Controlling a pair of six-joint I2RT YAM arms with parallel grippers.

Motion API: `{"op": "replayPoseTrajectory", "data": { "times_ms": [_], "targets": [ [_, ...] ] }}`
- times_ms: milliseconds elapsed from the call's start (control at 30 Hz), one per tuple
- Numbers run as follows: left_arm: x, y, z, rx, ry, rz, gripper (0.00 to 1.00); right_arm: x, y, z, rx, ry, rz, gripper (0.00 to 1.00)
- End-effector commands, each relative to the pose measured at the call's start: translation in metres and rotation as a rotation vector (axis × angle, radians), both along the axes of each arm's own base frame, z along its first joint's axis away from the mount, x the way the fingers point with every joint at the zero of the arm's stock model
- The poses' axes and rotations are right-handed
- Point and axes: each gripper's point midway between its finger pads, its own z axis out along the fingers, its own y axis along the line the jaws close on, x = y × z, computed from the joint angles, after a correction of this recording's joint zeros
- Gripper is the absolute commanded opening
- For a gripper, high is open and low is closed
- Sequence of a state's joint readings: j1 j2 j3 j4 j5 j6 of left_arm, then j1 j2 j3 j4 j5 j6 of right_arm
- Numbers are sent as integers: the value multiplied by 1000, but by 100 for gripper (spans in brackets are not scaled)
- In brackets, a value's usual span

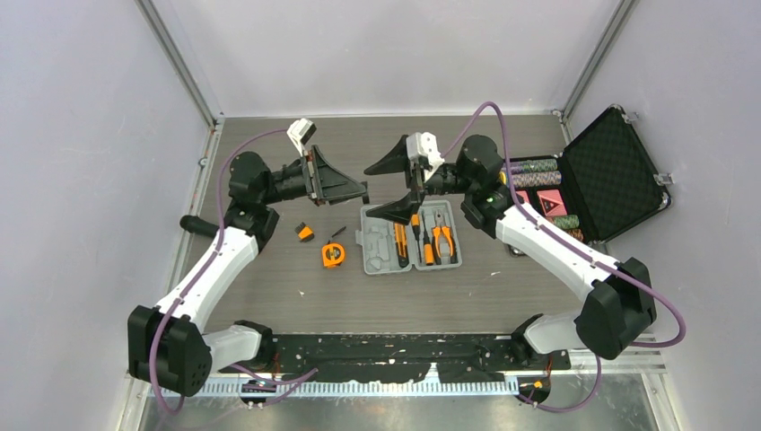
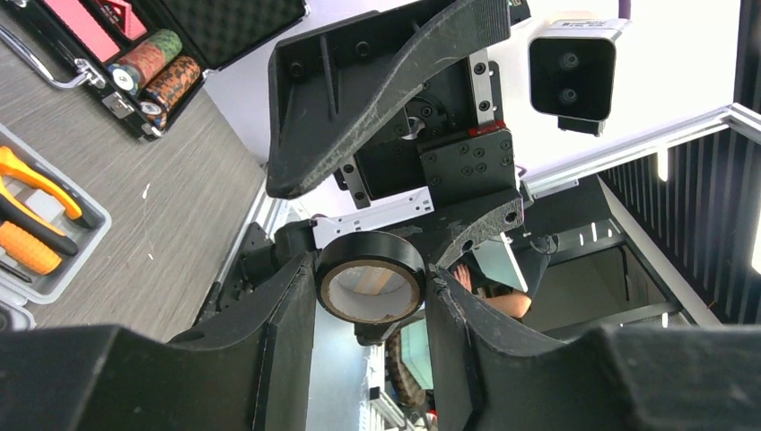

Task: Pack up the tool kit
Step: Place the tool in the toolbox.

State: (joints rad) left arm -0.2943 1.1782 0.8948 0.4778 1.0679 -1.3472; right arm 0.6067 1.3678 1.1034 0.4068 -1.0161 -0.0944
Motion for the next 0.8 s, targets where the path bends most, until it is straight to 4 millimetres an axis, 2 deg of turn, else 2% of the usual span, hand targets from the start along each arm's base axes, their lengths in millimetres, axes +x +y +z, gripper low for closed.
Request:
{"op": "replayPoseTrajectory", "data": {
  "times_ms": [0,233,600,767],
  "targets": [
    [-10,1,10,-27,-54,-29,43,-13,-4,34,67,-92,45,89],
    [-7,0,9,-45,-33,-31,43,-18,-5,41,90,-93,60,76],
    [-9,0,10,-67,-29,-40,43,-24,-4,45,102,-79,99,72],
    [-11,1,13,-74,-36,-43,43,-22,-2,41,97,-51,108,69]
  ]
}}
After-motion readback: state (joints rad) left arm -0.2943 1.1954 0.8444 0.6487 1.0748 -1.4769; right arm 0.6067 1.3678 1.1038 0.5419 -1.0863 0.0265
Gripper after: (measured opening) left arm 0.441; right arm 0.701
